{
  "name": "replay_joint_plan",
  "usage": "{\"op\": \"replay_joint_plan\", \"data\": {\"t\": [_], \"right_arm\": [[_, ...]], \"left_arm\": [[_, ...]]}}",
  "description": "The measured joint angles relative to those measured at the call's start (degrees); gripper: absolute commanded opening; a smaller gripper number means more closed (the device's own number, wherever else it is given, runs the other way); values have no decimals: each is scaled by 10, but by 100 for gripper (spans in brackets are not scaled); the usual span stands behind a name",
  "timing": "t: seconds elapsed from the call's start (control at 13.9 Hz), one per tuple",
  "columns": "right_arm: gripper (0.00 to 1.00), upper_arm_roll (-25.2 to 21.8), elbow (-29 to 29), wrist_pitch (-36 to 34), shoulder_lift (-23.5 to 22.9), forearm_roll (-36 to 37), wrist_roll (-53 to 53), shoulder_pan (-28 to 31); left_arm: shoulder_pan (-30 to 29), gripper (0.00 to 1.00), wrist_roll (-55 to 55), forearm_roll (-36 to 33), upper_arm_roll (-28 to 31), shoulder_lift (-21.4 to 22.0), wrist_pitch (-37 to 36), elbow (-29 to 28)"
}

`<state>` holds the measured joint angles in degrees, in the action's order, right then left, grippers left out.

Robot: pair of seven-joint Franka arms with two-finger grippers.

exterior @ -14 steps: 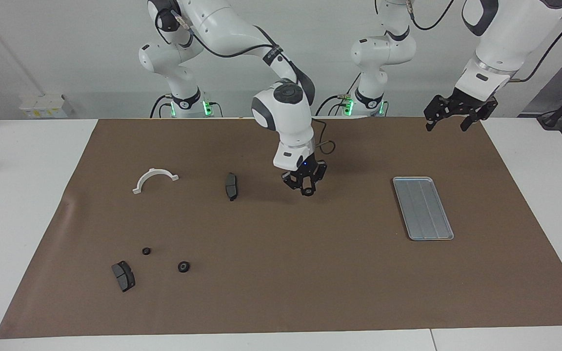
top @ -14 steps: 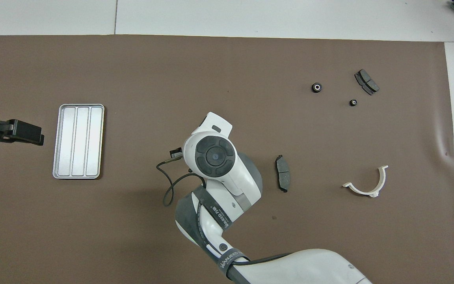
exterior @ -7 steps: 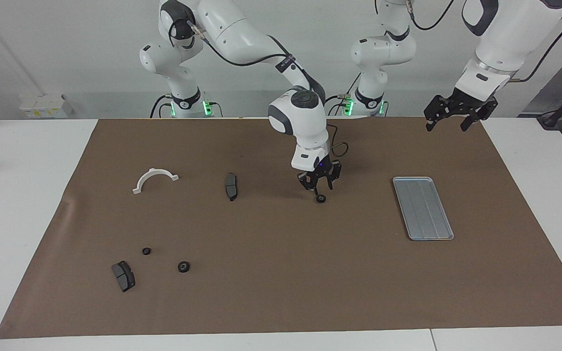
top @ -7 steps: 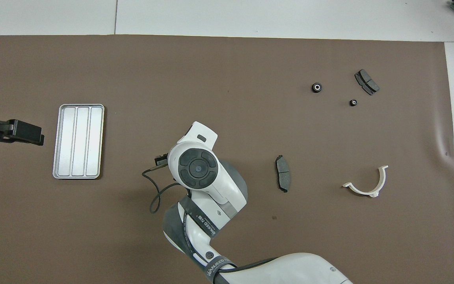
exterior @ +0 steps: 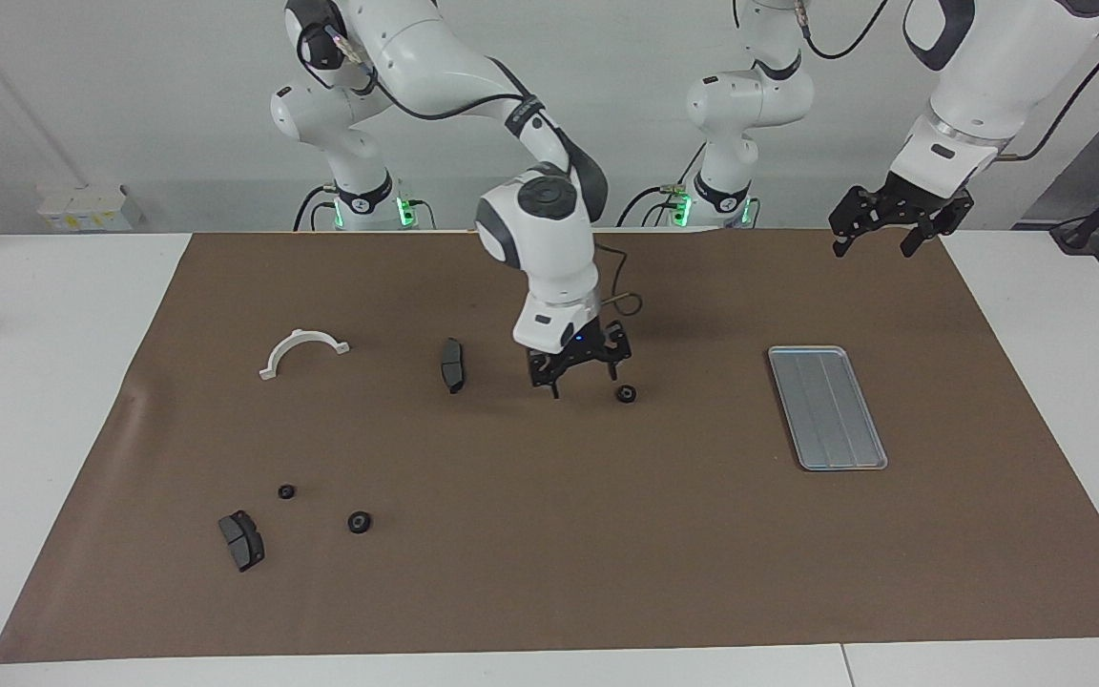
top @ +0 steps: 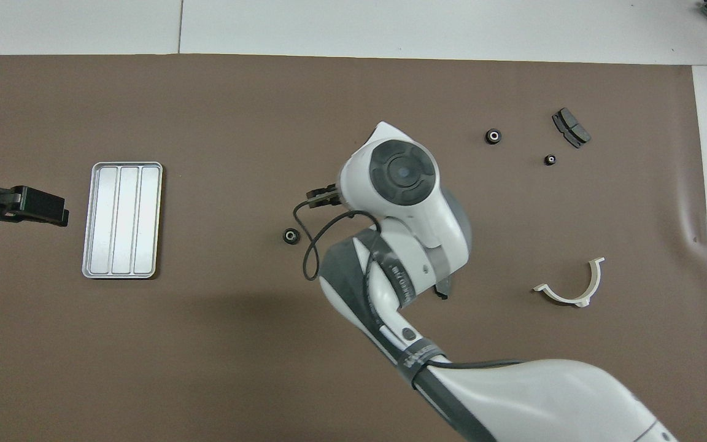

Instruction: Pick bearing gear from pile to tray

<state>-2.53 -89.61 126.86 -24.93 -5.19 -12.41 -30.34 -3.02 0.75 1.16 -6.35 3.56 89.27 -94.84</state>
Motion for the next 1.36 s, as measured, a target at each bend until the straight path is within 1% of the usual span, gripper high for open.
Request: {"op": "replay_joint_plan", "data": {"t": [0.14,0.43,0.5,0.57,0.72,0.79,0.93,1.08,1.22,1.36], "right_arm": [[100,0,9,-19,11,0,48,55],[100,0,10,-19,5,0,142,149],[100,0,10,-19,2,0,167,173],[100,0,9,-19,0,0,186,192],[100,0,6,-19,-4,0,208,222],[100,0,3,-19,-5,0,223,235],[100,0,-9,-19,-8,0,267,259],[100,0,-24,-13,-14,0,302,281],[99,0,-44,18,-21,0,314,294],[87,0,-65,49,-29,0,315,301]], "left_arm": [[0,100,0,0,0,0,0,0],[3,100,0,0,-7,1,3,-3],[12,100,-3,0,-10,5,24,-15],[27,100,-19,0,-11,12,67,-41],[75,100,-94,0,-13,26,160,-112],[102,100,-133,0,-15,26,195,-142],[146,100,-212,0,-16,6,253,-179],[180,100,-293,0,-16,-38,310,-194],[199,100,-343,0,-16,-76,369,-208],[217,100,-381,-18,-15,-104,402,-220]]}}
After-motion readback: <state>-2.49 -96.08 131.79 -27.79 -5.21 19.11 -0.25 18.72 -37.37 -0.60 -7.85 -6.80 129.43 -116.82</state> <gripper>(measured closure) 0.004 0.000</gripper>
